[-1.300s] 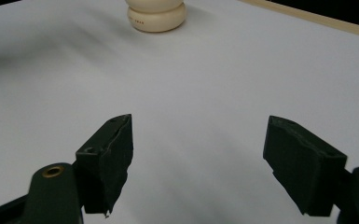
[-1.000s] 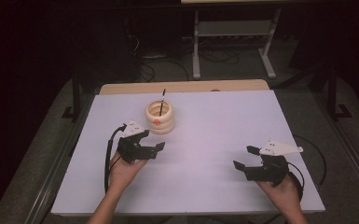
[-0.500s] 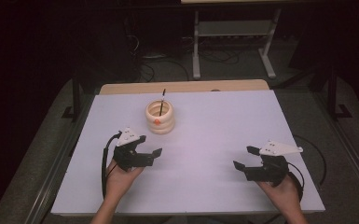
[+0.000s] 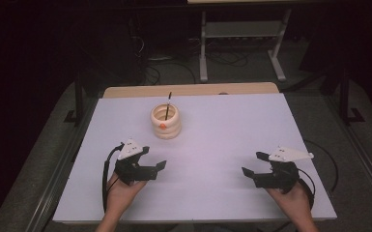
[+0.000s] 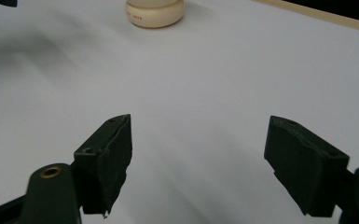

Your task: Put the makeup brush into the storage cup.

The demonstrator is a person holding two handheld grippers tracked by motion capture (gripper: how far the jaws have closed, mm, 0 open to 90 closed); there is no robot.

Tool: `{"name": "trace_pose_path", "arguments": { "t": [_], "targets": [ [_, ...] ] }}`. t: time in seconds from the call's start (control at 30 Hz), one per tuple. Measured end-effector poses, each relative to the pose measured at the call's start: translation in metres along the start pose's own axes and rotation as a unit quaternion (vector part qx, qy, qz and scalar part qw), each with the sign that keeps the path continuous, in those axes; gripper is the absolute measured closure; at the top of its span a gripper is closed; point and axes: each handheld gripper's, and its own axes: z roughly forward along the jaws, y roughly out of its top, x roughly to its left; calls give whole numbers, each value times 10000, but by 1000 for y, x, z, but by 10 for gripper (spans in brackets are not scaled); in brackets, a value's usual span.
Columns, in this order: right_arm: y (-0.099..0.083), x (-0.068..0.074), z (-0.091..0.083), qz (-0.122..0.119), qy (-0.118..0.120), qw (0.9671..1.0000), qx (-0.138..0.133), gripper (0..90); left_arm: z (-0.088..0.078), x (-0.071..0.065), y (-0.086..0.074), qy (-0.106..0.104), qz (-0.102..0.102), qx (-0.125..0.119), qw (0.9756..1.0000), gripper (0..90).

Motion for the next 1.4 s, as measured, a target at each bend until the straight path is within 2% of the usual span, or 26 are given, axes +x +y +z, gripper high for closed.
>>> {"name": "trace_pose_path", "arguments": {
  "t": [0.07, 0.1, 0.13, 0.3, 0.37, 0.5, 0.6, 0.7, 0.73, 0.77, 0.83, 0.9, 1.2, 1.33, 1.4],
  "targets": [
    [0, 1, 0, 21, -7, 10000, 8, 217, -1, 1, -3, 15, -1, 12, 10000, 177],
    [0, 1, 0, 10, -11, 10000, 8, 216, -2, 0, -5, 15, -116, 1, 9999, 177],
    [-1, 1, 0, 6, -27, 10000, -2, 215, -3, 1, -6, 24, -59, -7, 10000, 176],
    [-2, 0, -1, -42, -63, 10000, -6, 208, -10, 0, -12, 59, -64, 23, 10000, 174],
    [-2, 1, -1, 11, -69, 10000, 26, 205, -13, 1, -13, 77, 18, 3, 10000, 174],
    [-2, 1, -2, -16, -107, 9999, -7, 198, -19, 1, -18, 102, -50, 24, 9999, 172],
    [-2, 2, -2, -39, -134, 9999, 7, 193, -20, 0, -21, 141, 40, 69, 9999, 168],
    [-3, 3, -1, -33, -126, 9999, 20, 189, -23, 0, -21, 119, 13, 0, 9999, 163],
    [-3, 3, -1, -43, -132, 9999, 17, 189, -23, -2, -21, 126, -62, -19, 9999, 162],
    [-3, 4, 0, -51, -135, 9999, 31, 189, -24, -1, -21, 125, 16, -30, 9999, 160],
    [-3, 5, 0, -30, -128, 9999, 95, 188, -23, -3, -21, 128, -48, -24, 9999, 149],
    [-3, 5, 2, -109, -139, 9998, 78, 186, -22, -2, -21, 136, 58, -1, 9999, 137],
    [-3, 6, 2, -81, -165, 9998, 90, 181, -22, -3, -21, 141, 112, 30, 9998, 131],
    [-4, 5, 2, -74, -173, 9998, 80, 175, -24, -4, -20, 100, -2, 5, 9999, 131],
    [-4, 5, 2, -65, -177, 9998, 85, 173, -24, -4, -20, 98, 34, 11, 9999, 131]
  ]
}}
